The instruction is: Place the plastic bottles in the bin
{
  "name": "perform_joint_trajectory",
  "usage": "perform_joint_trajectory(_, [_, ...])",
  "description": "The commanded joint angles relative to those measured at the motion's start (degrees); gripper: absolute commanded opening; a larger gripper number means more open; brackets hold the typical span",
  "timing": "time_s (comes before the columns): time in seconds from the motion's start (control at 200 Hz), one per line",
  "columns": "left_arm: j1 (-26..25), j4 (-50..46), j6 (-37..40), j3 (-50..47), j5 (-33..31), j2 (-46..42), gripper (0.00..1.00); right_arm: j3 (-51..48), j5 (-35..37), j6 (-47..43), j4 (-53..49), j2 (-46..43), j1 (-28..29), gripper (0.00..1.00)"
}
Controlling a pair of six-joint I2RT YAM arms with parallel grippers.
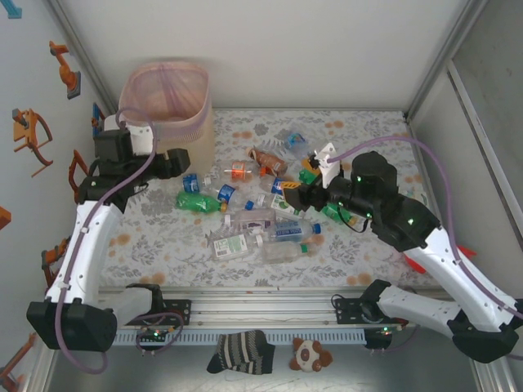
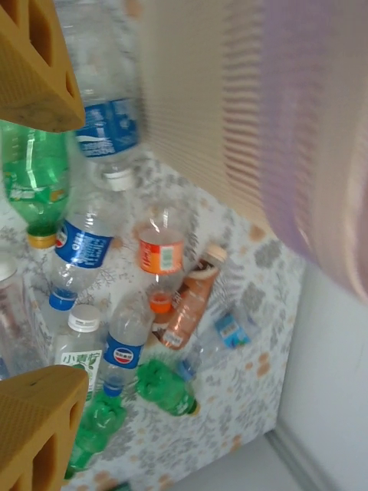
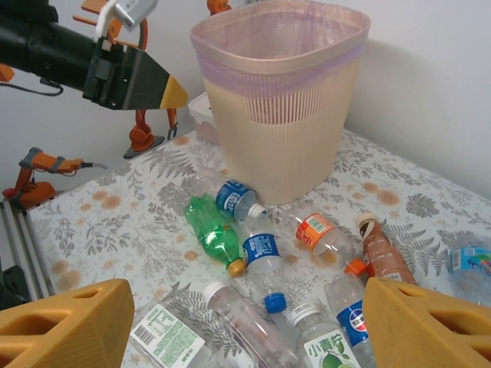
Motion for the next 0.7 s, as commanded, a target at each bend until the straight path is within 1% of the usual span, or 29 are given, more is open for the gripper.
perform_joint_trajectory(0.0, [-0.03,3.47,-17.89,-4.74,-6.98,-2.14,0.79,-0.02,-0.63,-0.86,1.23,0.37,0.38,0.77])
perform_joint_trajectory(0.105, [0.15,5.58,-28.62,-8.65,-11.78,-2.04,0.79,-0.19,-1.00,-0.95,1.60,0.80,0.42,0.77])
perform_joint_trajectory(0.195, [0.15,3.96,-36.75,-9.99,-16.10,-0.27,0.79,-0.30,-1.25,-1.05,1.89,0.89,0.42,0.77])
perform_joint_trajectory(0.25, [0.39,1.73,-41.25,-10.11,-17.52,1.46,0.77,-0.47,-1.28,-1.09,2.23,0.89,0.40,0.77])
perform_joint_trajectory(0.411, [1.38,1.14,-49.95,-10.60,-13.22,7.40,0.75,-0.24,-1.53,-1.42,2.46,1.41,0.42,0.78])
perform_joint_trajectory(0.496, [1.47,3.72,-54.43,-11.95,-10.00,10.20,0.75,0.04,-1.99,-1.42,2.50,1.78,0.42,0.78])
perform_joint_trajectory(0.541, [1.47,4.94,-56.44,-12.73,-8.90,11.54,0.73,0.14,-2.15,-1.34,2.59,1.90,0.38,0.78])
perform_joint_trajectory(0.606, [1.44,5.38,-59.09,-13.55,-8.83,12.80,0.71,0.21,-2.24,-1.32,2.72,1.95,0.42,0.78])
perform_joint_trajectory(0.696, [1.40,4.69,-61.95,-14.72,-10.69,13.50,0.72,0.19,-2.06,-1.31,2.73,1.78,0.40,0.78])
